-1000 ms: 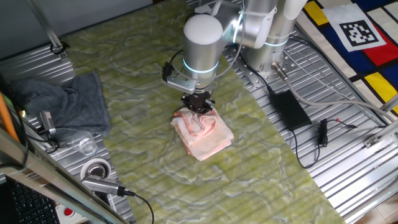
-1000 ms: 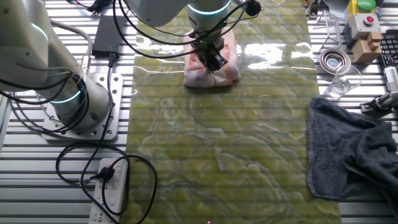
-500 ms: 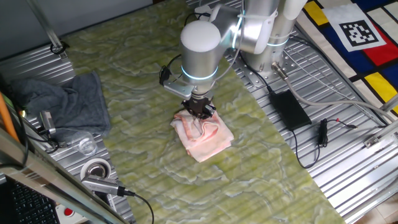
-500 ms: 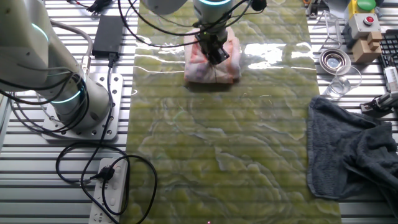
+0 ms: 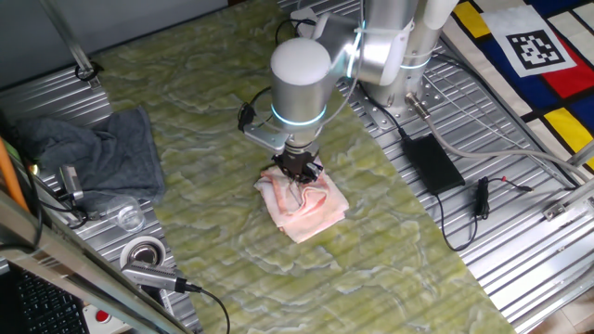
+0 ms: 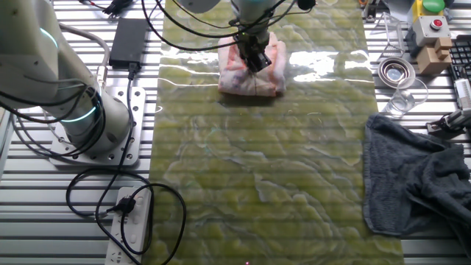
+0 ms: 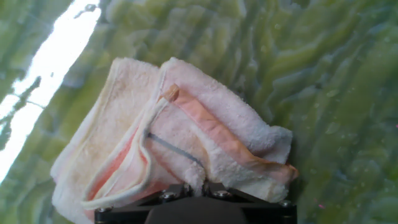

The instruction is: Clean the table with a cloth

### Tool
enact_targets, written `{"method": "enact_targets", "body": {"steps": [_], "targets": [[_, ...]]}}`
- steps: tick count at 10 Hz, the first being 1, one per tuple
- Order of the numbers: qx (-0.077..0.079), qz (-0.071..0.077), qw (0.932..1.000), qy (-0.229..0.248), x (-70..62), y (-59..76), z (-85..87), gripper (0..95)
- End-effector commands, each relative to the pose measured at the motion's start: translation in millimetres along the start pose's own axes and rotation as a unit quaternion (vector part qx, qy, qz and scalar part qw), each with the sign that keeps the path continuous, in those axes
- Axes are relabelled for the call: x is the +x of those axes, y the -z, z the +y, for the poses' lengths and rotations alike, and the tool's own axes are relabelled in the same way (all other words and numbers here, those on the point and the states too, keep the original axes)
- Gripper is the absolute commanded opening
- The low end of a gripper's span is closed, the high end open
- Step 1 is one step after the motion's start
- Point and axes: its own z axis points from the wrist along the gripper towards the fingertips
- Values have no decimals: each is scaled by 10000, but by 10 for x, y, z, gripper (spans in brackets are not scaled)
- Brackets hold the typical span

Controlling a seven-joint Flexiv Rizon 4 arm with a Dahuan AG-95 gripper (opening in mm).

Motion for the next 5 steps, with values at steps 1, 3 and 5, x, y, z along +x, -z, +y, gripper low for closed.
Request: {"method": "enact_targets", "body": {"steps": [1, 3, 5], "targets": [[-13, 69, 10000, -67, -27, 61, 27, 570], [-42, 110, 9998, -170, -88, 108, 71, 570], [-80, 168, 9991, -379, -200, 163, 170, 570]]}}
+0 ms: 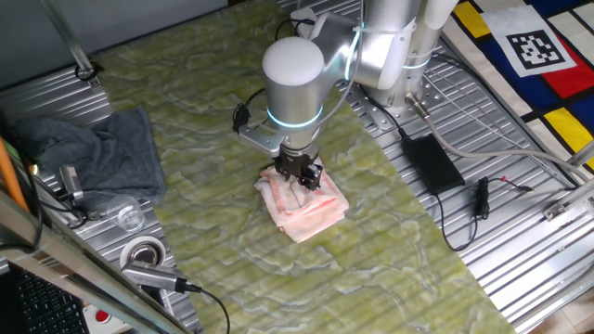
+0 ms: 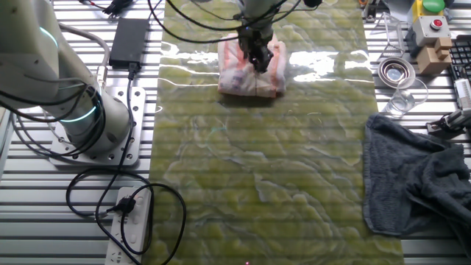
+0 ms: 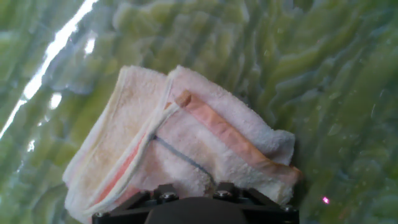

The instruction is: Clean the table with a cloth

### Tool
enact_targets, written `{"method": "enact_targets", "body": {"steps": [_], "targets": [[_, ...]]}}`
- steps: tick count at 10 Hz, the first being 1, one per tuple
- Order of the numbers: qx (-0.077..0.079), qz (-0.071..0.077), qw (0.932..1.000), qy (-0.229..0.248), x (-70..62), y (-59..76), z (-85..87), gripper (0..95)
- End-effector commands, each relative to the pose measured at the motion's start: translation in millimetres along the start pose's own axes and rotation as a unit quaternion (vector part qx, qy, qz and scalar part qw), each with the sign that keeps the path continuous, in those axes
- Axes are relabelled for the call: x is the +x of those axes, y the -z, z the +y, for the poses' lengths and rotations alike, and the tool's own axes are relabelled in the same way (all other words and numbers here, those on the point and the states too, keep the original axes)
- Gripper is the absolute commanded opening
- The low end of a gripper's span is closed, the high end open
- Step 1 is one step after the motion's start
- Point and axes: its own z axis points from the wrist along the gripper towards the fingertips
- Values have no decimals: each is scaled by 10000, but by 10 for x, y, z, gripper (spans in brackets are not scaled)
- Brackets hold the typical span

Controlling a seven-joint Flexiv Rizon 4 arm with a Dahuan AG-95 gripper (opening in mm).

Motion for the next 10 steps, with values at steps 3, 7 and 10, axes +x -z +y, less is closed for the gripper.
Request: {"method": "enact_targets", "body": {"steps": [3, 7, 10], "targets": [[-14, 23, 9987, -505, -209, -7, 282, 570], [6, -60, 9968, -799, -343, -82, 424, 760], [26, -70, 9956, -931, -365, -136, 457, 760]]}}
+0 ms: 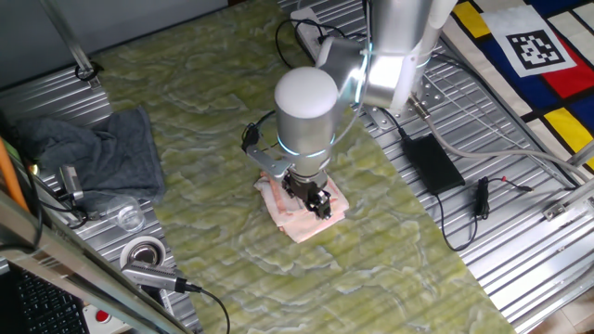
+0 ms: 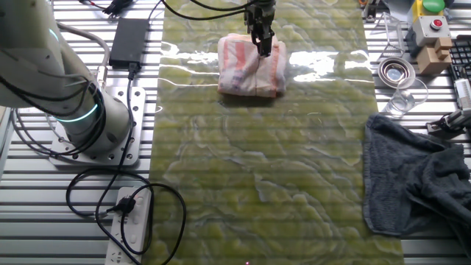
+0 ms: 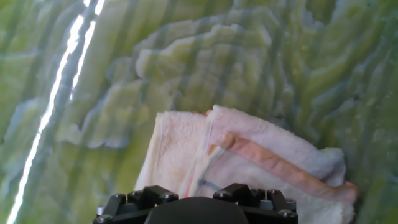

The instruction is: Clean the table with a cloth

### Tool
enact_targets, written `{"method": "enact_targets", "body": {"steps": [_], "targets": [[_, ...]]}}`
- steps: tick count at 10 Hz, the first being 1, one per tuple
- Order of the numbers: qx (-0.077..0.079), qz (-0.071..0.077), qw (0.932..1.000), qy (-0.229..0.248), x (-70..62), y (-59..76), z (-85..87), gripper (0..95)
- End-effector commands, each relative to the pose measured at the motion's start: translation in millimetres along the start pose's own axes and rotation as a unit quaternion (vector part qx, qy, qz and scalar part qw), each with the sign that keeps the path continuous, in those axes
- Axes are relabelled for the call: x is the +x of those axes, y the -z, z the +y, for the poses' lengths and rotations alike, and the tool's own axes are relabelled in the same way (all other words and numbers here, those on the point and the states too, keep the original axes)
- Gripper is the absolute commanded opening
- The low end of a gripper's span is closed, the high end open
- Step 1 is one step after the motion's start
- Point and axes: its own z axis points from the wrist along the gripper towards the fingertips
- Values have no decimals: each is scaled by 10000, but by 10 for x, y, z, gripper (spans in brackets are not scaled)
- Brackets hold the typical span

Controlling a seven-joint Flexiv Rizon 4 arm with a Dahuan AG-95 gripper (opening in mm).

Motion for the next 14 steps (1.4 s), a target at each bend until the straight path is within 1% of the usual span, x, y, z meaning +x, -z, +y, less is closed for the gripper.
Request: {"method": "enact_targets", "body": {"steps": [1, 3, 7, 9, 10, 12, 14], "targets": [[13, -33, 10000, -26, 0, -38, -5, 760], [22, -37, 9999, -108, -4, -87, -7, 760], [77, -104, 9997, -204, -23, -181, 4, 760], [233, -82, 9994, -239, -25, -206, 4, 760], [376, -72, 9989, -278, -25, -208, 4, 760], [439, -93, 9985, -327, -24, -215, 4, 760], [460, -130, 9983, -320, -25, -239, 4, 760]]}}
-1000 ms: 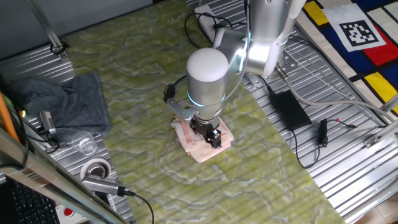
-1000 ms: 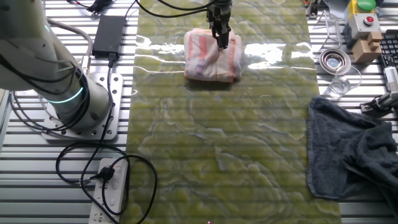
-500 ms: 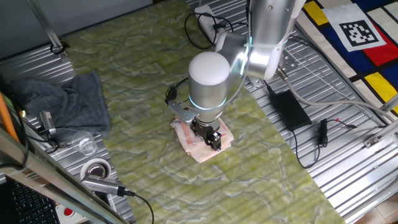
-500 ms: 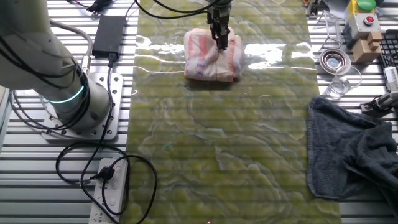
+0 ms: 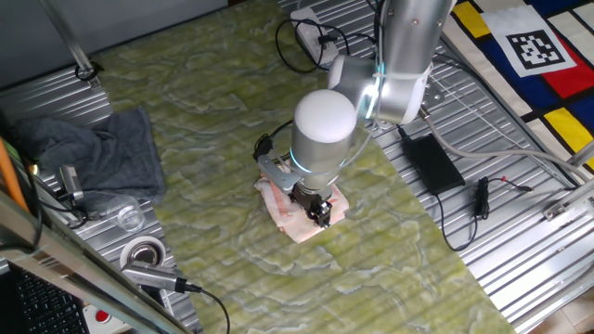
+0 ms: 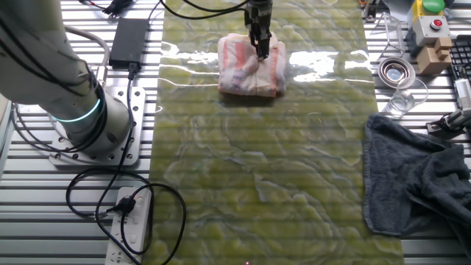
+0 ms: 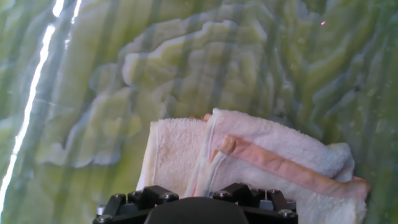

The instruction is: Clean the table with a cloth

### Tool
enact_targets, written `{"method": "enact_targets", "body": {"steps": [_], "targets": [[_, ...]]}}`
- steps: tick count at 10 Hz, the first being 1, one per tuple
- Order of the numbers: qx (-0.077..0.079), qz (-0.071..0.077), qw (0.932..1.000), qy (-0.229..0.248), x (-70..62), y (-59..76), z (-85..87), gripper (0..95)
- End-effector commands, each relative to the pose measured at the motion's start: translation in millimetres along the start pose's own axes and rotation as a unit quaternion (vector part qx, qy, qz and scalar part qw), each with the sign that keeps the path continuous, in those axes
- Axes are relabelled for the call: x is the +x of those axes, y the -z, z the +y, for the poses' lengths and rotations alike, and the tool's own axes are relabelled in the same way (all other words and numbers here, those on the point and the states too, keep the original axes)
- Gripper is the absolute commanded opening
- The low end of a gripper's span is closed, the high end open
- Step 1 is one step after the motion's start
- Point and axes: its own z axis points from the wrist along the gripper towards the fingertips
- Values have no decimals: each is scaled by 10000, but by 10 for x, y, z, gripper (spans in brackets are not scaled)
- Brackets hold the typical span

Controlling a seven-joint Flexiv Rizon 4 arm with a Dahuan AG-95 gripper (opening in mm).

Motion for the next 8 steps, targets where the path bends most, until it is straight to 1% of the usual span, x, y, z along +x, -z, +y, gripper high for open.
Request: {"method": "enact_targets", "body": {"steps": [1, 5, 6, 8], "targets": [[15, -22, 10000, 4, -5, -31, 2, 760], [109, -29, 9999, 54, -5, -50, 3, 760], [123, -37, 9999, 67, -4, -55, 3, 570], [153, -75, 9998, 96, -3, -77, 3, 570]]}}
